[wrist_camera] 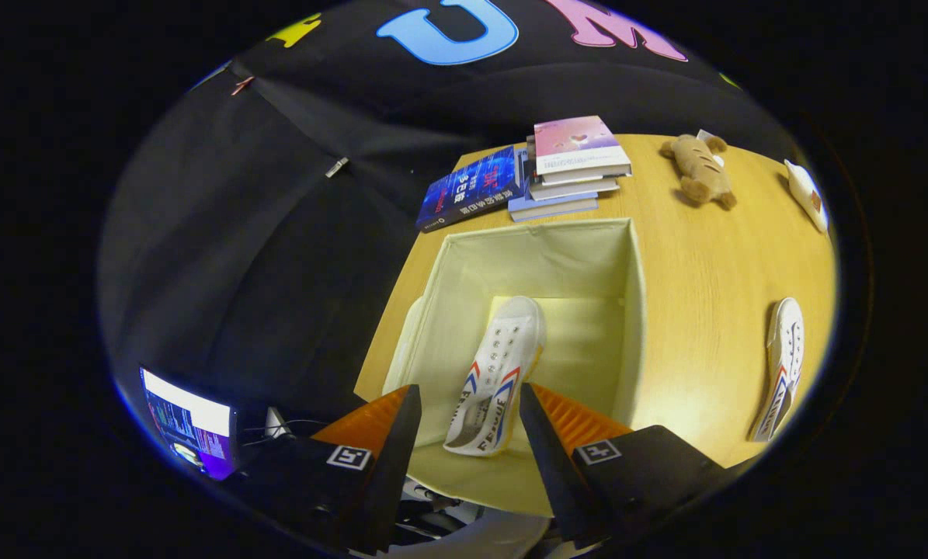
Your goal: Open the storage box then place both shoes into the box .Put the left shoe in first, then the right shoe, with the right side of both shoes facing outward in a uniform manner.
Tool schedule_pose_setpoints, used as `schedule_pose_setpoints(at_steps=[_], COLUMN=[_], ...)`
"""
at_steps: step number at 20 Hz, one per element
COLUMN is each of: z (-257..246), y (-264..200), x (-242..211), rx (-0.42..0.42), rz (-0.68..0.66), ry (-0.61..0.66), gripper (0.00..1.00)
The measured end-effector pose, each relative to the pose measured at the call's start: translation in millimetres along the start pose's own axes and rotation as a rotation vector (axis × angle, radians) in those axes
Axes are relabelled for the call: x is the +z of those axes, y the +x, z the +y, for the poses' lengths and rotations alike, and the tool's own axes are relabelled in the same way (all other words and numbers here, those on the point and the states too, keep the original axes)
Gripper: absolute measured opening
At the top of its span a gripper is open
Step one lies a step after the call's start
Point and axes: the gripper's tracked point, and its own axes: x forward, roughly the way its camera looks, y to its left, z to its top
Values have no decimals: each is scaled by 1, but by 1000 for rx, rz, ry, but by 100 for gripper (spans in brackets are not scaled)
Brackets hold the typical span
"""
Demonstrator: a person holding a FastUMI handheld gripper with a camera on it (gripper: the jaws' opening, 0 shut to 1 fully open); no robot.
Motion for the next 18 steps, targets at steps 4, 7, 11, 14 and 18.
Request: schedule_pose_setpoints(at_steps=[4, 7, 11, 14, 18], z=[-63, -132, -257, -330, -389], y=[-57, -101, -144, -155, -147], x=[6, -1, -23, -58, -86], rx=[-61, -180, -423, -555, -637], rz=[-90, -126, -135, -72, -25], ry=[-49, -53, -96, -99, -107], gripper=[80, 80, 80, 78, 76])
